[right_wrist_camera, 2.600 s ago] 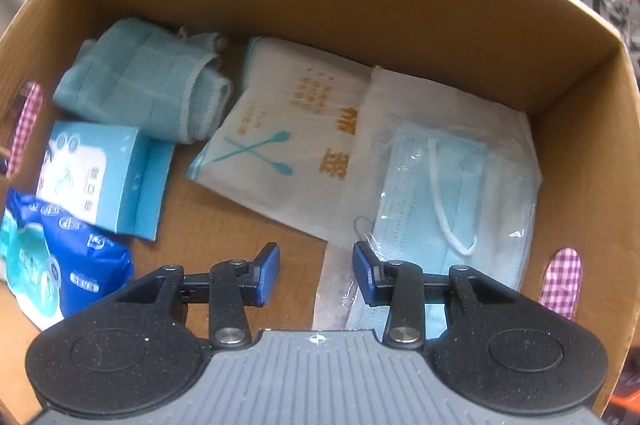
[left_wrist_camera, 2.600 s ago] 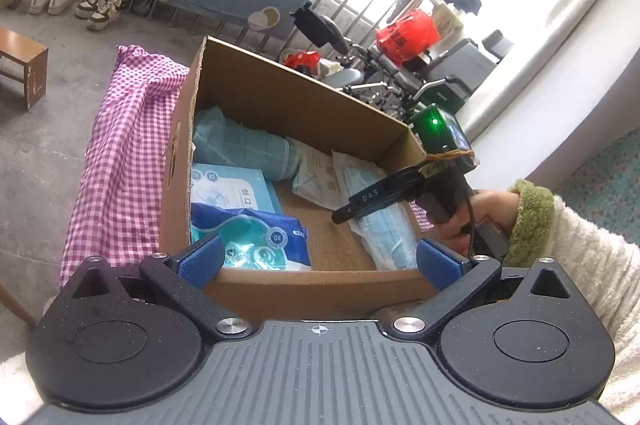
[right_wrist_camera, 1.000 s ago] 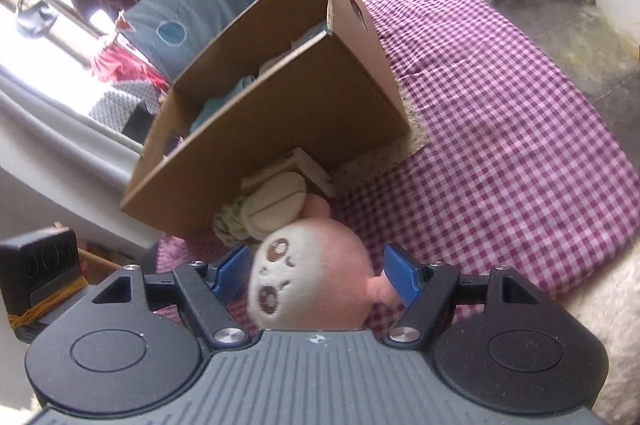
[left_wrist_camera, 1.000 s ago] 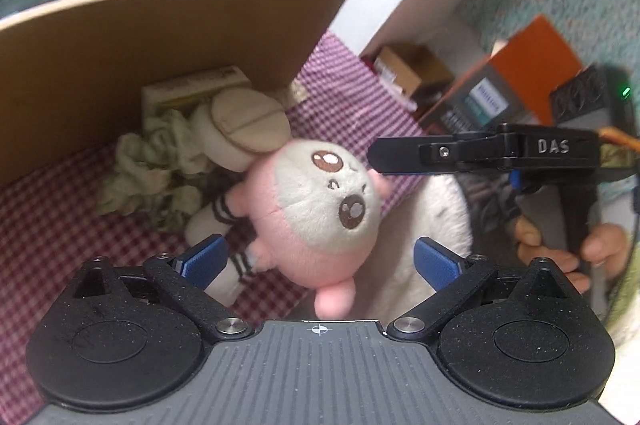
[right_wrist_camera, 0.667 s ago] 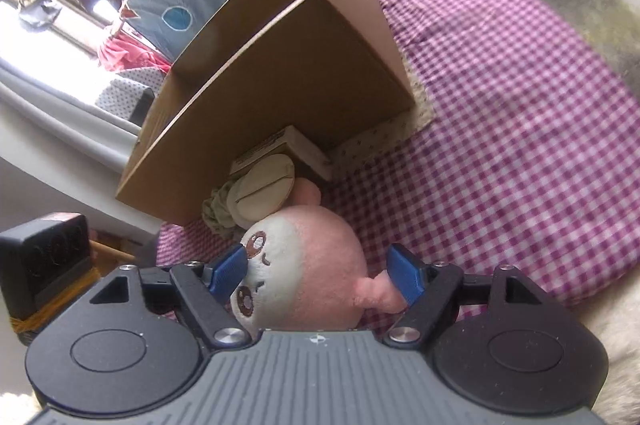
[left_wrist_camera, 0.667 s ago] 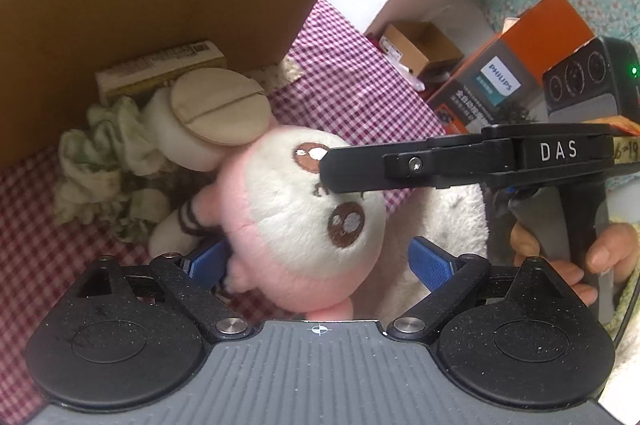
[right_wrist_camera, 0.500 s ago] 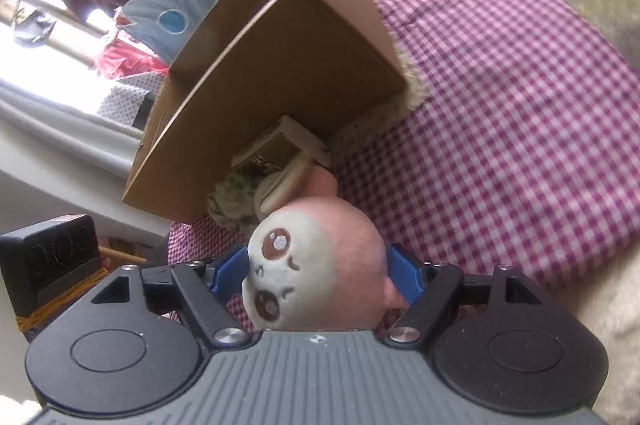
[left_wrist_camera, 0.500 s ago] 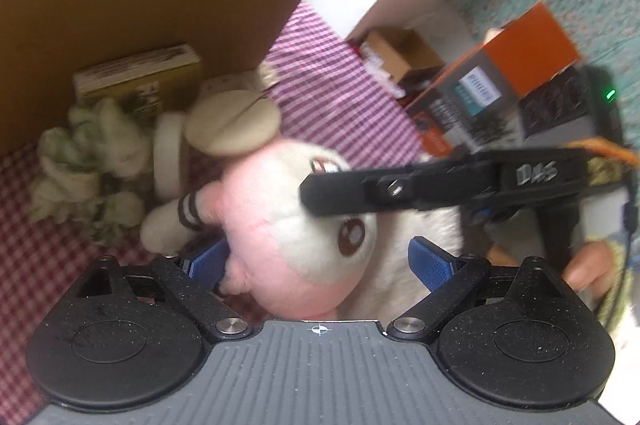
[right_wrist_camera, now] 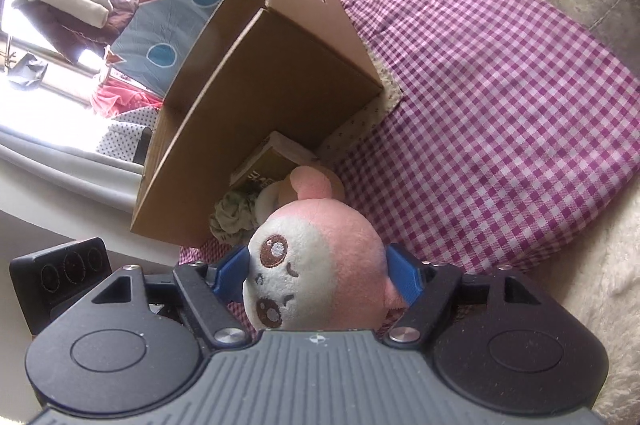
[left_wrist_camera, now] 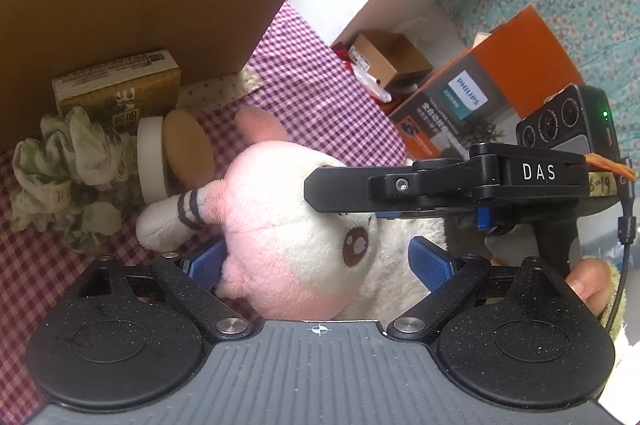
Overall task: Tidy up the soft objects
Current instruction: 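Close the right gripper on the pink plush toy's body, then carry the plush toy over the box, lower it and open the right gripper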
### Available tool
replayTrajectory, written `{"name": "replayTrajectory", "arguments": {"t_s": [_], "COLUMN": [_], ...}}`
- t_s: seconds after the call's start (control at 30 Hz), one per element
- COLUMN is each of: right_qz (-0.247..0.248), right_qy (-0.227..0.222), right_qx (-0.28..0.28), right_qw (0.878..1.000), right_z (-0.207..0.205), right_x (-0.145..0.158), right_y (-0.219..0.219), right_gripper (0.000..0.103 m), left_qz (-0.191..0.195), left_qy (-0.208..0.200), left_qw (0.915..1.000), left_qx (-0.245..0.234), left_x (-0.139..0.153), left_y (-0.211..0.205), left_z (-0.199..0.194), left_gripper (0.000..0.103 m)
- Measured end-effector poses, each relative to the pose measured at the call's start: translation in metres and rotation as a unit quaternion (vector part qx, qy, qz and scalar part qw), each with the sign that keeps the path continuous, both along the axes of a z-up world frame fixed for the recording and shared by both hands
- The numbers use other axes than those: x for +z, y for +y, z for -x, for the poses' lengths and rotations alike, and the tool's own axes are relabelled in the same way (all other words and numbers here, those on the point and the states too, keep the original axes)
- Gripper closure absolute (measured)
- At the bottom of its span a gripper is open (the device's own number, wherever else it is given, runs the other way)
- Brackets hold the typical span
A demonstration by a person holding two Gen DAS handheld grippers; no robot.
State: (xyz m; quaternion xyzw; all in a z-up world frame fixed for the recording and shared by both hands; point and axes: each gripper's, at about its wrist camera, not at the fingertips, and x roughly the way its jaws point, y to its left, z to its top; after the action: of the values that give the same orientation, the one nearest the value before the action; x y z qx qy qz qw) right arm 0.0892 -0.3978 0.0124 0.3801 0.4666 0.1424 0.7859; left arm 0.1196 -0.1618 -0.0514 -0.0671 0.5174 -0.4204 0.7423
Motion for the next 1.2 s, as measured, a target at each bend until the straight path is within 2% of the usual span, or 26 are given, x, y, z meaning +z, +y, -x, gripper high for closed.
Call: {"name": "replayTrajectory", "arguments": {"t_s": [0.23, 0.47, 0.67, 0.8, 0.9, 1.0, 1.1, 1.2], "right_qz": [0.010, 0.025, 0.033, 0.035, 0.030, 0.029, 0.045, 0.054], "right_qy": [-0.025, -0.085, -0.144, -0.165, -0.162, -0.148, -0.131, -0.085], "right_qx": [-0.006, 0.003, 0.036, 0.069, 0.091, 0.111, 0.136, 0.157], "right_qw": [1.000, 0.996, 0.988, 0.983, 0.982, 0.982, 0.981, 0.982], "right_z": [0.008, 0.009, -0.019, -0.051, -0.084, -0.124, -0.168, -0.217], "right_x": [0.027, 0.079, 0.128, 0.155, 0.166, 0.169, 0.164, 0.145], "right_y": [0.009, 0.028, 0.049, 0.064, 0.075, 0.085, 0.100, 0.114], "right_gripper": [0.026, 0.026, 0.026, 0.026, 0.026, 0.026, 0.026, 0.026], "left_qz": [0.018, 0.039, 0.051, 0.039, 0.030, 0.025, 0.020, 0.000], "left_qy": [-0.025, -0.088, -0.154, -0.187, -0.188, -0.172, -0.137, -0.090], "left_qw": [0.9995, 0.9953, 0.9860, 0.9798, 0.9788, 0.9804, 0.9841, 0.9873], "left_qx": [-0.001, 0.010, 0.039, 0.059, 0.074, 0.092, 0.111, 0.131], "left_x": [0.024, 0.073, 0.119, 0.144, 0.156, 0.158, 0.150, 0.133], "left_y": [0.011, 0.030, 0.052, 0.060, 0.065, 0.075, 0.085, 0.089], "left_z": [0.009, 0.017, 0.012, -0.004, -0.026, -0.058, -0.100, -0.145], "left_gripper": [0.008, 0.008, 0.008, 0.008, 0.008, 0.008, 0.008, 0.008]}}
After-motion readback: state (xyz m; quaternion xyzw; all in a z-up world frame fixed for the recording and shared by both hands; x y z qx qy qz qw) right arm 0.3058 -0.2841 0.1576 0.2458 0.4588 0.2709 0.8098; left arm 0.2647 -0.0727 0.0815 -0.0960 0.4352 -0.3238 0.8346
